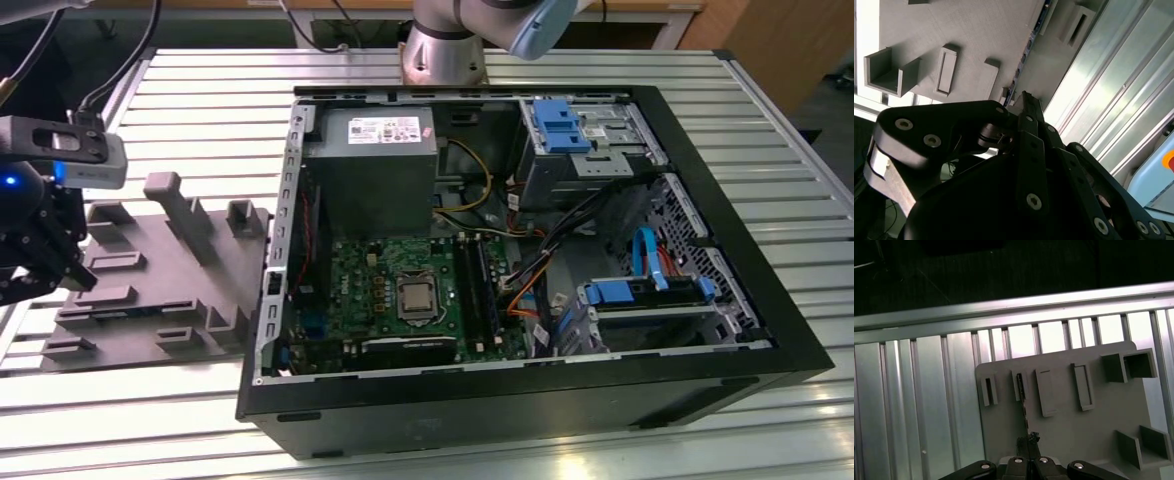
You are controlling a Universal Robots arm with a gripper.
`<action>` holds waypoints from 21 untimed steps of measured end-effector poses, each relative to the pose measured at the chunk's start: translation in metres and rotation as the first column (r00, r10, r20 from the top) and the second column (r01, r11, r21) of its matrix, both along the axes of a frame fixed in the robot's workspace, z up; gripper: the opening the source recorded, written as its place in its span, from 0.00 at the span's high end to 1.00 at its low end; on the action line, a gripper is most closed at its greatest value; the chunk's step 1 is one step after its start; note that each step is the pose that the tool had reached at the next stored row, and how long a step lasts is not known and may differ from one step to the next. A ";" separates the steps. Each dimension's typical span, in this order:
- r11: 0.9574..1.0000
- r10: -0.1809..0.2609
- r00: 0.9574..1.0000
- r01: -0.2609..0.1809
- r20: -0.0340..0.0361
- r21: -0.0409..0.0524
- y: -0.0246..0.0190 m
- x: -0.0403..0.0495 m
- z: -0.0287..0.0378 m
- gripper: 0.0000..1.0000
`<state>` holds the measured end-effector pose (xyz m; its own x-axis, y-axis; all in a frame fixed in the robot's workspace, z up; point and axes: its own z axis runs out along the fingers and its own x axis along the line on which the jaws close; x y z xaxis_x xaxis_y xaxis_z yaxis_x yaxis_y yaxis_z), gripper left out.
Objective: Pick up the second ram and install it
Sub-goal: 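Pick up the second ram and move it above second insertion slot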
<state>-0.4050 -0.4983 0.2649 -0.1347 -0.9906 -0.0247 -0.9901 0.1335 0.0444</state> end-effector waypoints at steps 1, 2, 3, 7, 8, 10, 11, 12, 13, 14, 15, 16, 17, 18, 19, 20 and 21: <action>1.000 0.000 1.000 0.000 0.000 0.000 0.0000 0.0000 -0.0004 0.89; 1.000 0.000 1.000 0.000 0.000 0.000 0.0000 0.0000 -0.0008 0.89; 1.000 0.000 1.000 0.000 0.000 0.000 0.0000 0.0000 -0.0012 0.89; 1.000 0.001 1.000 -0.001 0.000 0.000 0.0000 0.0000 -0.0028 0.89; 1.000 0.001 1.000 -0.001 0.000 0.000 0.0000 0.0000 -0.0032 0.89; 1.000 0.001 1.000 -0.001 0.000 0.000 0.0000 0.0000 -0.0040 0.89; 1.000 0.001 1.000 -0.001 0.000 0.000 0.0000 0.0000 -0.0044 0.89; 1.000 0.001 1.000 -0.001 0.000 0.000 0.0000 0.0000 -0.0048 0.89; 1.000 0.001 1.000 -0.001 0.000 0.000 0.0000 0.0000 -0.0053 0.89; 1.000 0.001 1.000 -0.001 0.000 0.000 0.0000 0.0000 -0.0057 0.89; 1.000 0.001 1.000 -0.001 0.000 0.000 0.0000 0.0000 -0.0061 0.89; 1.000 0.002 1.000 -0.002 0.000 0.000 0.0000 0.0000 -0.0065 0.89; 1.000 0.002 1.000 -0.002 0.000 0.000 0.0000 0.0000 -0.0069 0.89; 1.000 0.002 1.000 -0.002 0.000 0.000 0.0000 0.0000 -0.0073 0.89; 1.000 0.002 1.000 -0.002 0.000 0.000 0.0000 0.0000 -0.0076 0.89; 1.000 0.002 1.000 -0.002 0.000 0.000 0.0000 0.0000 -0.0081 0.89; 1.000 0.002 1.000 -0.002 0.000 0.000 0.0000 0.0000 -0.0085 0.89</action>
